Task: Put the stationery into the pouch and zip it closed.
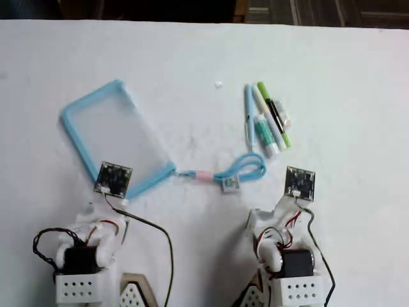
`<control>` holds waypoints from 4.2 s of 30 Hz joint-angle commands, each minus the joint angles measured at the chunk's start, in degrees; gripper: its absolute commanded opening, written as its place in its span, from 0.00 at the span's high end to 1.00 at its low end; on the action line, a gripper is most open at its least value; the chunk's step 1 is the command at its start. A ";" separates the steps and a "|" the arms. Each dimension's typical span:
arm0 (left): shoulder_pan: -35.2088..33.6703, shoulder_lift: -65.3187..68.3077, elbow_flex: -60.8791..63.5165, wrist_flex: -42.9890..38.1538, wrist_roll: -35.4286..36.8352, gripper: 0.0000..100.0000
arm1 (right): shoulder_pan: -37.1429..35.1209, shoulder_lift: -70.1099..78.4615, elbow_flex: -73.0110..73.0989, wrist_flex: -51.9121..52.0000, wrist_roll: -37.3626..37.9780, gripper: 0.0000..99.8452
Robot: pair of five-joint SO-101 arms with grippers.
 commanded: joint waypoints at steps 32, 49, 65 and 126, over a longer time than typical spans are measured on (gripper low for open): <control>-13.14 -0.40 -15.12 -7.38 -3.87 0.97 | -1.54 -0.31 -6.68 -9.10 18.99 0.77; -15.43 43.03 -56.35 11.16 20.84 0.77 | -16.04 36.62 -51.69 12.00 22.86 0.76; -15.52 53.85 -58.20 14.24 20.66 0.75 | -28.18 100.70 -79.91 3.47 58.11 0.70; -19.82 53.58 -83.96 29.36 20.84 0.75 | -44.79 94.29 -149.19 16.75 34.64 0.98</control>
